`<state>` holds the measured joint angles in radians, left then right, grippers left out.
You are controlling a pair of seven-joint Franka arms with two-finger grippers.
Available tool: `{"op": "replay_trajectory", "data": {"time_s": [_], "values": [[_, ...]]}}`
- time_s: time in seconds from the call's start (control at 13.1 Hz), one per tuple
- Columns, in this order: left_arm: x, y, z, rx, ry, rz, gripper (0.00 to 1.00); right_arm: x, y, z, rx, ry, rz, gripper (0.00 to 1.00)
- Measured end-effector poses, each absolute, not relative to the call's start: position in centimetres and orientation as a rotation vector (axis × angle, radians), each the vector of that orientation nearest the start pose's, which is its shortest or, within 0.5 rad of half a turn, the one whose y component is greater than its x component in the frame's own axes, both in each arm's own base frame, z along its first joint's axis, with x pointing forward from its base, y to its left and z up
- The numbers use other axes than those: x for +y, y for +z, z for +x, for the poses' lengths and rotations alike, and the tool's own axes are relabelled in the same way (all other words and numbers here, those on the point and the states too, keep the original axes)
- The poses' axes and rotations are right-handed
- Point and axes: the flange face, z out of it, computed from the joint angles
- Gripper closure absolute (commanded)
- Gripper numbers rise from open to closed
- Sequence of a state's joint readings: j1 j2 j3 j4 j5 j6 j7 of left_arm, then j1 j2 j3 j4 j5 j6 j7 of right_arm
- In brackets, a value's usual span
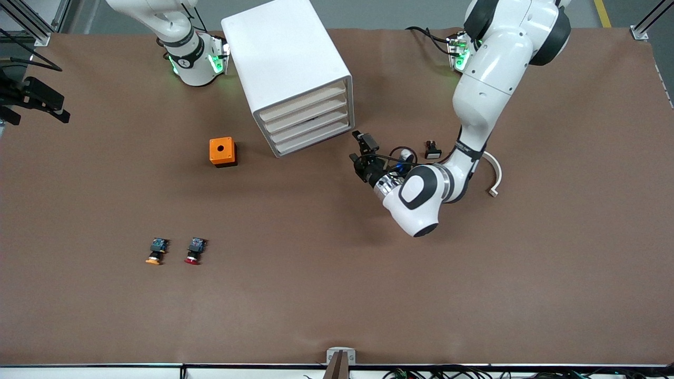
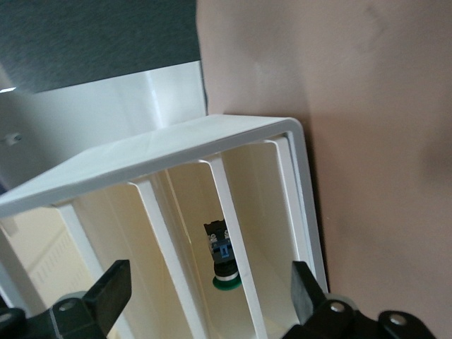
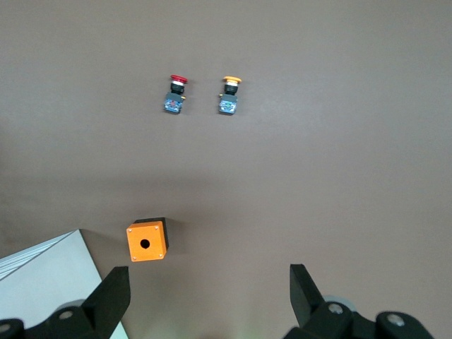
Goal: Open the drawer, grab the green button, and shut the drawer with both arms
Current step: 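Grasp the drawer handle with the left gripper and pull it open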
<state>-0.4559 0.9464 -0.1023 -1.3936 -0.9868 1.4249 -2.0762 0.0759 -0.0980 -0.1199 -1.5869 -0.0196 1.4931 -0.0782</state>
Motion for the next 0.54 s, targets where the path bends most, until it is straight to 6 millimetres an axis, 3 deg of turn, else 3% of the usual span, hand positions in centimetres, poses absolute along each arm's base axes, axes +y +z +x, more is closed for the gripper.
{"op": "replay_trajectory", "data": {"time_s": [0.23,0.54], "values": [[-44.1,13.6,47.8,-1.680,1.554,-1.206,0.36,-2.9,66.2,51.5,-0.050,-0.004,-3.154,0.00],[-46.5,12.4,44.9,-1.634,1.507,-1.201,0.43,-2.8,66.2,51.5,-0.051,-0.003,-3.139,0.00]]}}
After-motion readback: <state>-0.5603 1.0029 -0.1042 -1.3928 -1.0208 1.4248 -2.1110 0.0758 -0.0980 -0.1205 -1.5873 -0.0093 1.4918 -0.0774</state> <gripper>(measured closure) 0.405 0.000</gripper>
